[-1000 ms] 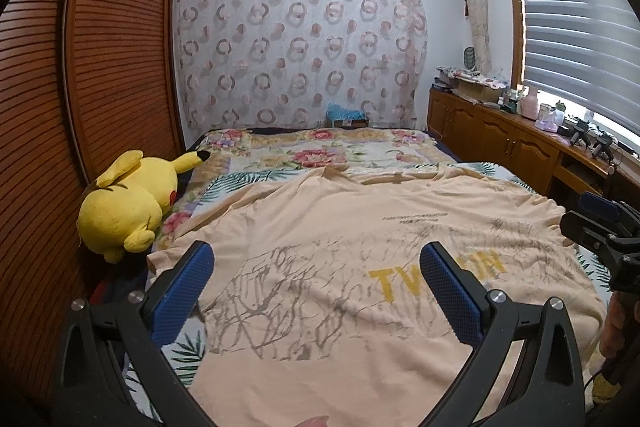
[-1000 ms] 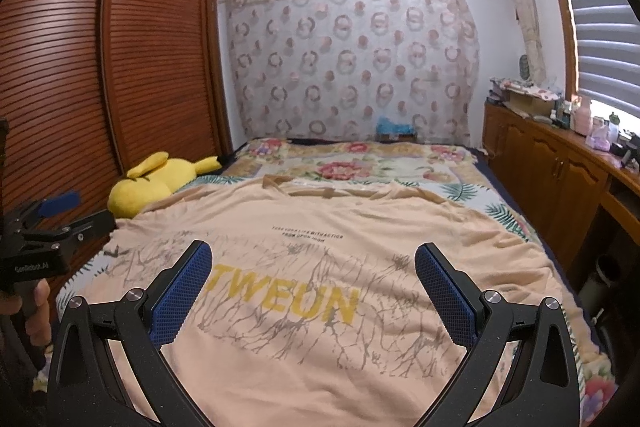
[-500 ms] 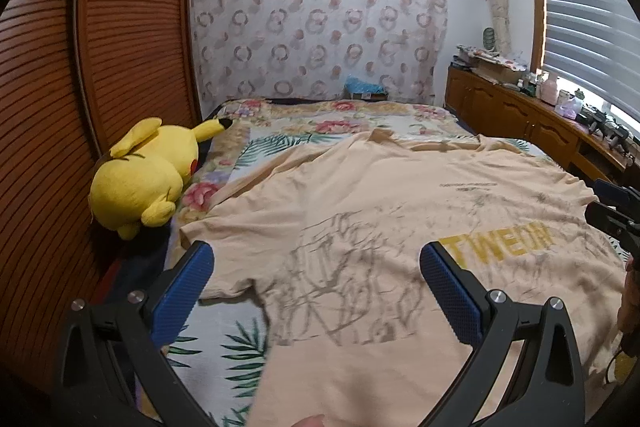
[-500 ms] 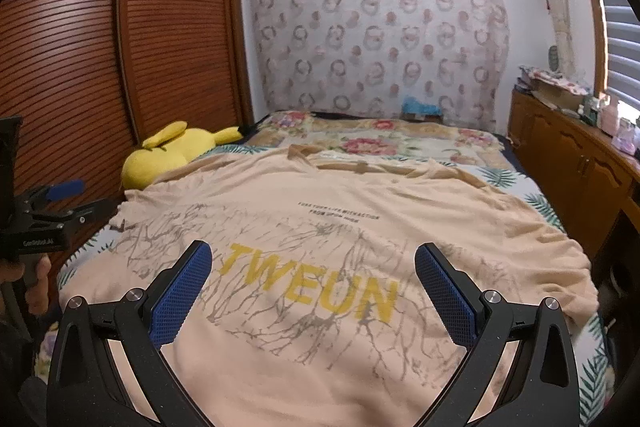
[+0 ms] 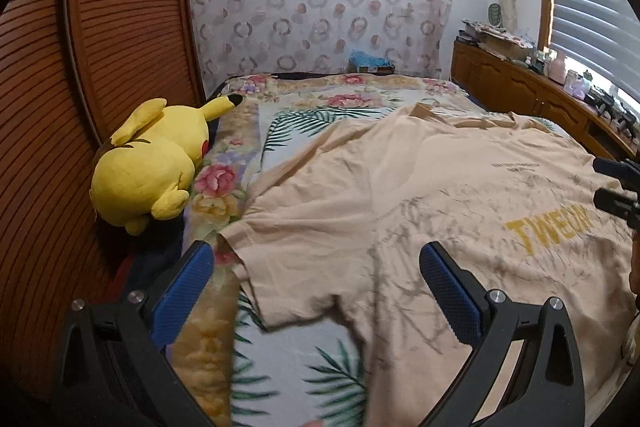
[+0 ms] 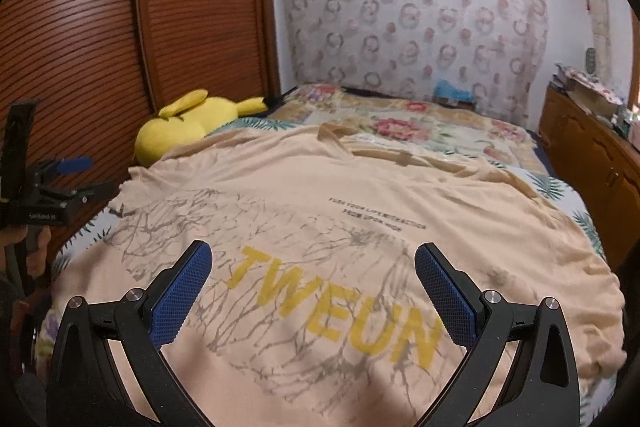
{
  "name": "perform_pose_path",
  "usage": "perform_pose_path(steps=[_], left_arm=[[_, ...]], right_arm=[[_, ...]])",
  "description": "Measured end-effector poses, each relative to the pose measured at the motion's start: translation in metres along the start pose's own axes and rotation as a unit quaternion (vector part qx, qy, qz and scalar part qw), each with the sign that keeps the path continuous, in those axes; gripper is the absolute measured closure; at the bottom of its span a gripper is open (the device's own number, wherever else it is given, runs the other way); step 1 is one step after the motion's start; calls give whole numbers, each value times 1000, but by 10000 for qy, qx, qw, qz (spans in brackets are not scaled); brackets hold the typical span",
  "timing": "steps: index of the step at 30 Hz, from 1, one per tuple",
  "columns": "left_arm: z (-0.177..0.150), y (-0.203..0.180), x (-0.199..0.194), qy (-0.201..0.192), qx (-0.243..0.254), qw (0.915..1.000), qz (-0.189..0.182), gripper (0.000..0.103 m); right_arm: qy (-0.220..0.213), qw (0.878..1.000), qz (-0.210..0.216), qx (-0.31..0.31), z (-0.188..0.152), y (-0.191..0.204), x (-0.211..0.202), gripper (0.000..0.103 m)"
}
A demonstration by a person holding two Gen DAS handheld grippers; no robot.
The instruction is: Fold small clothes
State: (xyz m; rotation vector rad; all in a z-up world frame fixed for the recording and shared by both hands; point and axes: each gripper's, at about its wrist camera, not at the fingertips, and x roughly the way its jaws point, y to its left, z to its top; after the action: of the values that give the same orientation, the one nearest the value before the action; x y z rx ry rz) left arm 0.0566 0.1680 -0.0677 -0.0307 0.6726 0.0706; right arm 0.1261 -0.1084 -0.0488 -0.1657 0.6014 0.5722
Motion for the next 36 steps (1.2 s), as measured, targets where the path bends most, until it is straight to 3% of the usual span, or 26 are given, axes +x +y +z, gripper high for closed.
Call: perform_pose_path(steps=[9,17,24,30,32,36], left_arm=[[17,50,29,378,-527,9976,-261,17],[9,79,60,879,-982,9907,-335,44],[5,84,70,1056,-1100,9874,-416,51],[9,78,76,1208,-939,9872,-445,92],[11,76,74,1206,-884,9879,-414,102],[23,71,58,924,-789,9917,-413,103]], right_arm=[[323,9989,287,-185,21,4,36,0],[655,9961,557,-219,36,7,72,0],[978,9909,862,-340,39,14,97,0],[1117,9882,1006,-290,38,11,106,0],[1153,9878,1014,-255,38,9,107,0],[1171,9879,1007,-116,36,-3,105,0]])
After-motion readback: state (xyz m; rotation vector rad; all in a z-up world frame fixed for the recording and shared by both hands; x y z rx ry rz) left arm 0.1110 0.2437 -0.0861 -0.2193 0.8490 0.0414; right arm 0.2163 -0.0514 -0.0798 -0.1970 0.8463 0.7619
